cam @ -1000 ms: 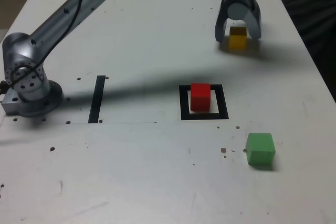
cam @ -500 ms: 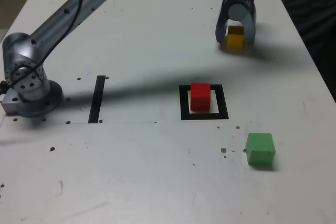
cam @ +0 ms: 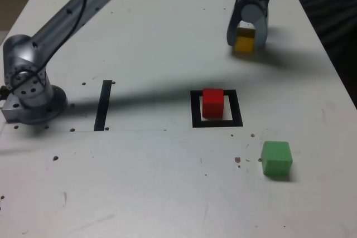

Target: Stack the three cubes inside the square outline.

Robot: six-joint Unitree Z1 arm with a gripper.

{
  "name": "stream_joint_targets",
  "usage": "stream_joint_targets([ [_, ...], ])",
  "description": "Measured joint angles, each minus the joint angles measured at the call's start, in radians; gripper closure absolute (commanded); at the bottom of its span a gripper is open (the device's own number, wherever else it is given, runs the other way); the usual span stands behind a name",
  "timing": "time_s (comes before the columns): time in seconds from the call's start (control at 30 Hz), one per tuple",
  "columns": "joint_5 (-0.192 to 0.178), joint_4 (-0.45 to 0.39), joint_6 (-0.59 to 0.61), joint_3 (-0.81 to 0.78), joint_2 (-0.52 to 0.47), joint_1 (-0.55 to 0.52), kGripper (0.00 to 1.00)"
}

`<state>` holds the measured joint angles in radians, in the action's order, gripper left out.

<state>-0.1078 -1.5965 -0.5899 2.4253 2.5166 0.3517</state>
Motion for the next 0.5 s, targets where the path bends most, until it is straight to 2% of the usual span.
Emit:
stream_joint_targets([
  [0.17, -0.02, 0.001, 0.047, -0.125, -0.108, -0.045, 0.74],
  [0.33, -0.023, 0.024, 0.113, -0.268, -0.227, -0.092, 0.74],
  [0.5, 0.002, 0.073, 0.165, -0.418, -0.341, -0.127, 0.74],
])
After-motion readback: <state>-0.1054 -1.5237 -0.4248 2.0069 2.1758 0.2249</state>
